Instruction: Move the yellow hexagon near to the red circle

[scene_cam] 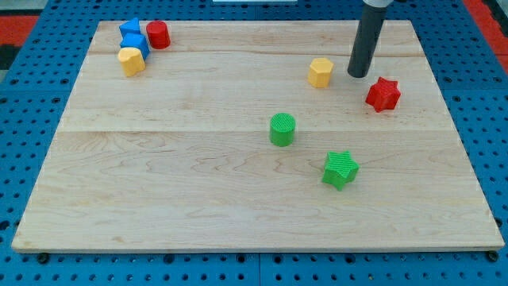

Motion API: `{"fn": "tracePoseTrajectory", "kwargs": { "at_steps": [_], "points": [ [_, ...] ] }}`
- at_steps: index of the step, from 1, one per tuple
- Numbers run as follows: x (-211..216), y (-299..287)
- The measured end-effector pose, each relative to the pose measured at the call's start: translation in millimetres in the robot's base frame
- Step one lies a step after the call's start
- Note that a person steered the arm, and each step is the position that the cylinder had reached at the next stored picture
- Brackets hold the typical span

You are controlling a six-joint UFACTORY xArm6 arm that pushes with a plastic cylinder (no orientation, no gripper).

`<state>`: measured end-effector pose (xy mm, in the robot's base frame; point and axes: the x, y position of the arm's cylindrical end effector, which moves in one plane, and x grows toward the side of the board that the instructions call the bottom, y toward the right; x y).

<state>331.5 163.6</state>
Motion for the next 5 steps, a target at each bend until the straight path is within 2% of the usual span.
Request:
{"fn": "tracePoseTrajectory", "kwargs": {
  "at_steps": [3, 5],
  "points": [
    [-7, -126],
    [-41, -176]
  ]
}}
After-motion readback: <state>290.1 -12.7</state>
